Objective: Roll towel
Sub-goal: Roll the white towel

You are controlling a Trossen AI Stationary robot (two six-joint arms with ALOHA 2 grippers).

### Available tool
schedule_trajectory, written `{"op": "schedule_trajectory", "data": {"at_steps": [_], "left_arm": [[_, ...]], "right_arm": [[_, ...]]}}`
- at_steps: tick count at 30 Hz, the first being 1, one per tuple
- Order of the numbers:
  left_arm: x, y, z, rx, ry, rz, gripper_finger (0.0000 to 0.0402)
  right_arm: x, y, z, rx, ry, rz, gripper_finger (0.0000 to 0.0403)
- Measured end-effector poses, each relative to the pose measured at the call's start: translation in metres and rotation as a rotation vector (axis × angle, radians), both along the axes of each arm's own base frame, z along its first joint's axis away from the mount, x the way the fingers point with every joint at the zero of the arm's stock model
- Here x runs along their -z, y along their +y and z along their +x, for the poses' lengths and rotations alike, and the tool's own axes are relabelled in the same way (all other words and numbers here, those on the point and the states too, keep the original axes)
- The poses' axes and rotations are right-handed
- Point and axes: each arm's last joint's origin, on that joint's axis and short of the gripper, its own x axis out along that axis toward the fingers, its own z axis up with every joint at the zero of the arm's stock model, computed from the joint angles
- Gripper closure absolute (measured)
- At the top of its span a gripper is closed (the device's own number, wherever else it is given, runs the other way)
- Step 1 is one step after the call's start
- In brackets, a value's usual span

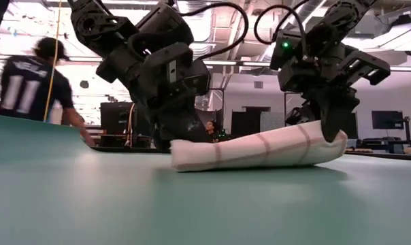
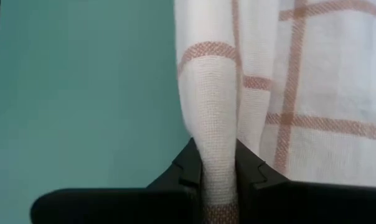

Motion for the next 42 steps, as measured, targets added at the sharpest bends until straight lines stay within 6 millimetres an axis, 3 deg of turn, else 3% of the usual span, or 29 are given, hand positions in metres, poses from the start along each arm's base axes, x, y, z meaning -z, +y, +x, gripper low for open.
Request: {"op": "schedule_trajectory", "data": {"at_steps": [5, 11, 21, 29, 35, 42], "left_arm": [[-0.017, 0.000, 0.004, -0.026, -0.092, 0.023, 0.0402], [-0.033, 0.004, 0.010, -0.025, -0.193, 0.201, 0.0401], [-0.010, 0.016, 0.017, -0.022, -0.162, 0.299, 0.0401], [0.019, 0.017, 0.024, -0.018, -0.124, 0.196, 0.0401], [0.025, 0.013, 0.022, 0.039, -0.079, 0.033, 0.0401], [0.025, 0.009, 0.022, 0.051, -0.077, -0.005, 0.0401]], "right_arm": [[0.000, -0.004, -0.004, -0.005, 0.023, 0.000, 0.0349], [0.001, -0.002, -0.005, -0.029, 0.031, -0.015, 0.0349], [0.001, -0.002, -0.006, -0.075, 0.022, -0.017, 0.0349], [0.001, -0.004, -0.013, -0.091, 0.059, 0.039, 0.0349], [-0.001, -0.020, -0.016, 0.039, 0.075, 0.166, 0.0349], [0.000, -0.034, -0.018, 0.170, 0.099, 0.202, 0.0349]]}}
